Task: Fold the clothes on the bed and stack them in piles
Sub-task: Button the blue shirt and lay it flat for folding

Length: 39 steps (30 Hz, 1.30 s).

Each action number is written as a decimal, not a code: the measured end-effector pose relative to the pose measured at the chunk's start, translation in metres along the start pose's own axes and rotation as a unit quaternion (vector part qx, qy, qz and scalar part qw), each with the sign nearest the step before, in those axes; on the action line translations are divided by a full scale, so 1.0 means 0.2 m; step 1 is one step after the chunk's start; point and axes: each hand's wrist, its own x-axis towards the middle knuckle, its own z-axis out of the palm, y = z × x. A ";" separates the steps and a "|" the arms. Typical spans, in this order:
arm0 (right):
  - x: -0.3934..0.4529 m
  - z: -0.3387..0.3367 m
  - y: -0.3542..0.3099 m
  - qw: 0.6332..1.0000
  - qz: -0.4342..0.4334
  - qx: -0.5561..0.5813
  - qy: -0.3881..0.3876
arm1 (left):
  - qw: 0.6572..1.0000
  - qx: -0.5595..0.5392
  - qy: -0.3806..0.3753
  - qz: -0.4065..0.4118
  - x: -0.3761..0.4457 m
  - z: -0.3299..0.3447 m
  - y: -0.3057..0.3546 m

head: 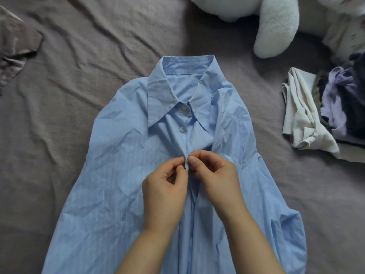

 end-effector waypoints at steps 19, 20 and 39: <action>-0.03 0.01 -0.02 0.997 0.005 -0.001 0.080 | 0.992 0.105 0.013 0.073 0.03 0.04 0.00; -0.03 0.02 -0.02 0.996 -0.003 -0.007 0.090 | 0.993 0.098 0.016 0.070 0.03 0.04 -0.01; -0.02 0.03 0.05 0.991 -0.073 -0.102 0.055 | 0.962 -0.084 -0.098 -0.241 0.18 -0.03 -0.03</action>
